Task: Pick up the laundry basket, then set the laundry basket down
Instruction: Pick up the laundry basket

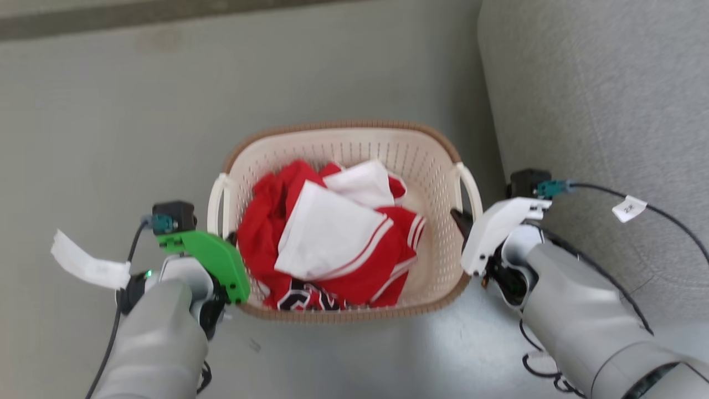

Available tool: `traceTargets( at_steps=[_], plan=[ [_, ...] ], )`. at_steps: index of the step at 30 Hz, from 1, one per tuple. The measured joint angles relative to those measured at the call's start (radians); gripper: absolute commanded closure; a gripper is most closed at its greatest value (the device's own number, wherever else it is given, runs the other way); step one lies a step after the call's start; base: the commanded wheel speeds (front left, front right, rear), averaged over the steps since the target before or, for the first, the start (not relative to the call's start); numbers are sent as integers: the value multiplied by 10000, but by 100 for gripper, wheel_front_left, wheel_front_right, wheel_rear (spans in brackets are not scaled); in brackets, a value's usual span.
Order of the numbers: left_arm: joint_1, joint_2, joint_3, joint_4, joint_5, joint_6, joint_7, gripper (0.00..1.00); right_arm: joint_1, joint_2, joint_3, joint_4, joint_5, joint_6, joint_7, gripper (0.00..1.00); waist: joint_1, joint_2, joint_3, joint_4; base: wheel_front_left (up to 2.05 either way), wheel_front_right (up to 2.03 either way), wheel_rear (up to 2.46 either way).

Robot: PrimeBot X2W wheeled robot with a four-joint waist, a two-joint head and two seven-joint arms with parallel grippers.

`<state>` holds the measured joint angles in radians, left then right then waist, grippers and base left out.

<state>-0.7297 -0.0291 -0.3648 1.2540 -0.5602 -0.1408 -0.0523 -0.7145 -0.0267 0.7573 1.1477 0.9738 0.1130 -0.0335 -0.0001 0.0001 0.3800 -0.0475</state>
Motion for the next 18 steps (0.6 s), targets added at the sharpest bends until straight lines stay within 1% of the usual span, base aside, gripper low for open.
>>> traceTargets(
  at_steps=[11, 18],
  plan=[
    [1084, 2, -173, -2, -527, 0, 395, 100, 919, -8, 464, -75, 222, -2, 533, 100, 0, 0, -1505, -28, 0, 0, 0],
    [1518, 4, -226, 42, -573, 0, 487, 100, 1355, -12, 675, -117, 334, -2, 715, 100, 0, 0, -2227, -37, 0, 0, 0]
  ],
)
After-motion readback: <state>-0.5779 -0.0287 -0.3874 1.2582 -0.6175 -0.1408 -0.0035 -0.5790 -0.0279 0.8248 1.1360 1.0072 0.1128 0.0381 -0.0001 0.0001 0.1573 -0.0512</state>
